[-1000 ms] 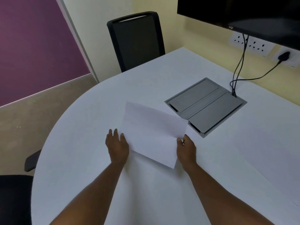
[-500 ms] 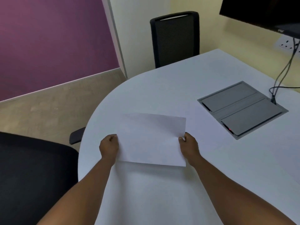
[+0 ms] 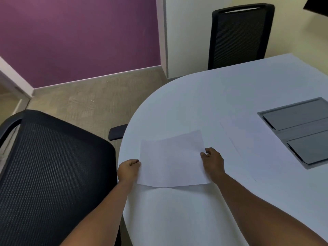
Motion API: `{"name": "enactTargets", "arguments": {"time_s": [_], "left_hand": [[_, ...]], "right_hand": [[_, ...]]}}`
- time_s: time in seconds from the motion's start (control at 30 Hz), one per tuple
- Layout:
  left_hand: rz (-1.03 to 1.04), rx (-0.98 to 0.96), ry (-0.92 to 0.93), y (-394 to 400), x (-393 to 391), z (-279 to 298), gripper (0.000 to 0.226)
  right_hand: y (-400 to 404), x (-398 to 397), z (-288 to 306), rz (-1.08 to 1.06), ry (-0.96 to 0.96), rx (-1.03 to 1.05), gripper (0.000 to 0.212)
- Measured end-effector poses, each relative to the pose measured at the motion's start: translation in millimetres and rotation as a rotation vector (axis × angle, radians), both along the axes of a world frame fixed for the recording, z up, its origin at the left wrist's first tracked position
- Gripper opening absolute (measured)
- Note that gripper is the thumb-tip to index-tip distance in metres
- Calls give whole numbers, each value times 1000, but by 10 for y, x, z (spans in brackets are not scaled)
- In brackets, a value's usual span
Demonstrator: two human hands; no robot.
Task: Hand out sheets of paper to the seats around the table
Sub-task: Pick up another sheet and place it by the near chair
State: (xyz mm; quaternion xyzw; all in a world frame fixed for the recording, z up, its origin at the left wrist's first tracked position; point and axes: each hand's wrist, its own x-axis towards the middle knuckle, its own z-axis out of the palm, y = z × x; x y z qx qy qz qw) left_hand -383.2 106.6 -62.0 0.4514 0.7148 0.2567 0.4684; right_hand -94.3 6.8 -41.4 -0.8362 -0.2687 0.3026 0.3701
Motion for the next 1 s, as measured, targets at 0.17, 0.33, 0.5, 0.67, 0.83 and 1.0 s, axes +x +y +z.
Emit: {"name": "enactTargets", "arguments": {"time_s": [0.17, 0.33, 0.5, 0.67, 0.83, 1.0], "left_hand": [[27, -1, 72, 18, -195, -96, 18], [5, -11, 169, 33, -275, -178, 19], [-20, -25, 239, 20, -266, -191, 21], [-39, -15, 298, 33, -223, -176, 18], [-46, -17, 366, 61, -164, -159, 16], [-48, -19, 408, 59, -132, -162, 12]], "right_hand": [[149, -125, -84, 43, -42, -31, 21], [201, -202, -180, 53, -77, -56, 24], [189, -232, -217, 100, -160, -85, 19], [183, -164, -266, 136, -213, -112, 23], [141, -63, -253, 104, -199, -78, 37], [96, 63, -232, 82, -196, -14, 35]]}}
